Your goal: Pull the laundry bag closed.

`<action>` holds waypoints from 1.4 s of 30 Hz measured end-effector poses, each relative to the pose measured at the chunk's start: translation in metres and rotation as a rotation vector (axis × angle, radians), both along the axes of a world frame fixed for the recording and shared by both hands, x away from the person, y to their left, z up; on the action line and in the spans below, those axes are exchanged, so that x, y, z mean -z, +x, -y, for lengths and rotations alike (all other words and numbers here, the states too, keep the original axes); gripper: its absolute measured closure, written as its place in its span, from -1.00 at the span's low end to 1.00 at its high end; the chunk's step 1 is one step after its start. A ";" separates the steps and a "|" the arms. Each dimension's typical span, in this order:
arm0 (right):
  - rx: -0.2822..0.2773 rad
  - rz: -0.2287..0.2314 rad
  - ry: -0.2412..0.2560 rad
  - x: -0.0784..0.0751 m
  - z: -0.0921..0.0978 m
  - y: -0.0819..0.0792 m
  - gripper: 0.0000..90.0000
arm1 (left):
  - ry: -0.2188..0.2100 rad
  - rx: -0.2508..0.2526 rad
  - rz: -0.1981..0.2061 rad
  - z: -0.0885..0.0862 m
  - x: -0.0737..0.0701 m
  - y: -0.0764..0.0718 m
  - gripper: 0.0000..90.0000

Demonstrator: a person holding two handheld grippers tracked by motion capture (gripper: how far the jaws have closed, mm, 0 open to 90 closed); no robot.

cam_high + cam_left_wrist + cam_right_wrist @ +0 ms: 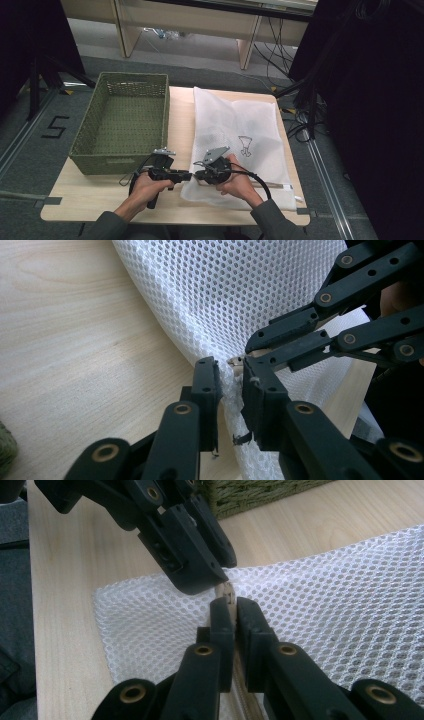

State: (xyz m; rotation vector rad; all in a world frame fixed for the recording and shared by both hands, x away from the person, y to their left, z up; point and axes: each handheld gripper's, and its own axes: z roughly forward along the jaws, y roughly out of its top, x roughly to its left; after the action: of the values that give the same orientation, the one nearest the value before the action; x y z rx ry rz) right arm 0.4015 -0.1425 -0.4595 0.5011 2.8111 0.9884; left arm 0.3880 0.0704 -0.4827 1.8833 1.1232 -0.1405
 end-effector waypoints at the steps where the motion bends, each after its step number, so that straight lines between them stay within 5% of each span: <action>1: -0.001 0.001 -0.003 0.000 0.000 0.000 0.94 | 0.000 0.000 0.000 0.000 0.000 0.000 0.74; 14: 0.027 0.001 -0.025 -0.001 0.001 -0.002 0.94 | -0.011 -0.031 0.038 0.002 -0.003 -0.003 0.92; 21: 0.019 0.023 -0.039 -0.002 -0.001 -0.004 0.94 | -0.034 -0.008 -0.034 0.002 0.002 0.000 0.64; 25: 0.011 0.033 -0.045 -0.002 -0.001 -0.004 0.94 | -0.027 -0.017 -0.044 0.002 0.004 -0.001 0.80; 35: 0.060 0.012 -0.054 -0.001 0.001 -0.003 0.95 | 0.001 -0.036 0.023 0.006 0.000 -0.006 0.92; 36: 0.087 -0.022 -0.033 -0.002 0.001 -0.004 0.95 | 0.010 -0.041 0.039 0.008 -0.001 -0.007 0.92; 42: 0.116 -0.028 -0.034 -0.004 0.004 -0.005 0.95 | 0.003 -0.051 0.047 0.007 -0.003 -0.008 0.92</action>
State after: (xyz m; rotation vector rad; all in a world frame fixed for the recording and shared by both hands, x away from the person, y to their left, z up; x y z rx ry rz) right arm 0.3969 -0.1465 -0.4555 0.6707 2.7815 0.9157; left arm 0.3795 0.0637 -0.4793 1.8498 1.1385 -0.0652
